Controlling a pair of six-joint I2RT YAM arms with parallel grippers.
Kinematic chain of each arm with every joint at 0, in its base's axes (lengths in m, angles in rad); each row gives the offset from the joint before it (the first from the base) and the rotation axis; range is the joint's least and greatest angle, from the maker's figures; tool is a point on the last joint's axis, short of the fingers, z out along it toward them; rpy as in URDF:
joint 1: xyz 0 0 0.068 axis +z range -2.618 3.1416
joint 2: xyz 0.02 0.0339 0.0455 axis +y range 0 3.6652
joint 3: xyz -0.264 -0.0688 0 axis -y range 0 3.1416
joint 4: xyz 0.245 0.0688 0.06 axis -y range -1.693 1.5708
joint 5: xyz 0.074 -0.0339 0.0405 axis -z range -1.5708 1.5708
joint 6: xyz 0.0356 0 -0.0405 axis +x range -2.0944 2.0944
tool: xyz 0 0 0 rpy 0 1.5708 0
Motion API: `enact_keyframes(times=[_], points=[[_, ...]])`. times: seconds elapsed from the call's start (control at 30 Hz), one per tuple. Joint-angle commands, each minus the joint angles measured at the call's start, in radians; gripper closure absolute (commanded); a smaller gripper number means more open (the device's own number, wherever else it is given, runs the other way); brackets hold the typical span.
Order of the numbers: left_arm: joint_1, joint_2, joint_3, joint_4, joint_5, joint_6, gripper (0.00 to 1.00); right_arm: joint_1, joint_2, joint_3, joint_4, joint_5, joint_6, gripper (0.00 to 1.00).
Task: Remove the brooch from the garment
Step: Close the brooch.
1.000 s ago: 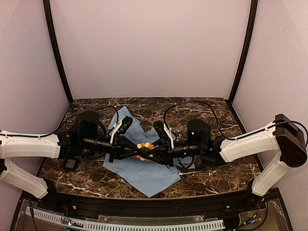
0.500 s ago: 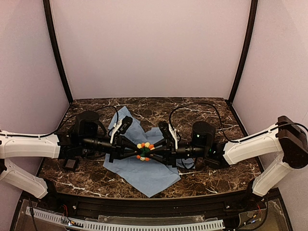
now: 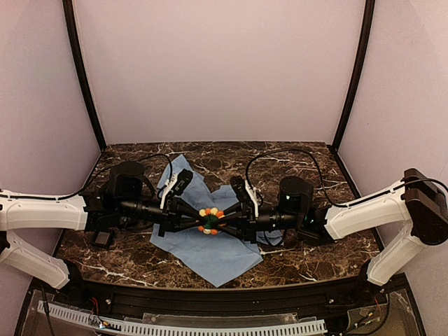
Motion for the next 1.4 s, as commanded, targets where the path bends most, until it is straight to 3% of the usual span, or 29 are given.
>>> enact_keyframes(times=[0.0,0.17,0.73,1.0,1.1,1.37], points=[[-0.021,-0.010,0.001,0.002,0.067,-0.001,0.99,-0.016,0.014,0.032,-0.001,0.053,0.005,0.83],[-0.021,-0.011,0.001,0.000,0.050,0.001,0.98,-0.016,0.014,0.032,-0.006,0.062,0.008,0.83],[-0.022,-0.005,0.002,0.006,0.065,-0.001,0.76,-0.016,0.040,0.059,-0.021,0.093,0.027,0.89],[-0.021,-0.007,0.000,0.008,0.064,0.000,0.74,-0.016,0.042,0.064,-0.027,0.106,0.034,0.90],[-0.021,-0.009,-0.001,0.011,0.052,-0.002,0.75,-0.016,0.047,0.068,-0.030,0.102,0.036,0.90],[-0.021,-0.019,-0.010,0.025,0.022,-0.011,0.97,-0.016,0.073,0.093,-0.047,0.077,0.034,0.90]])
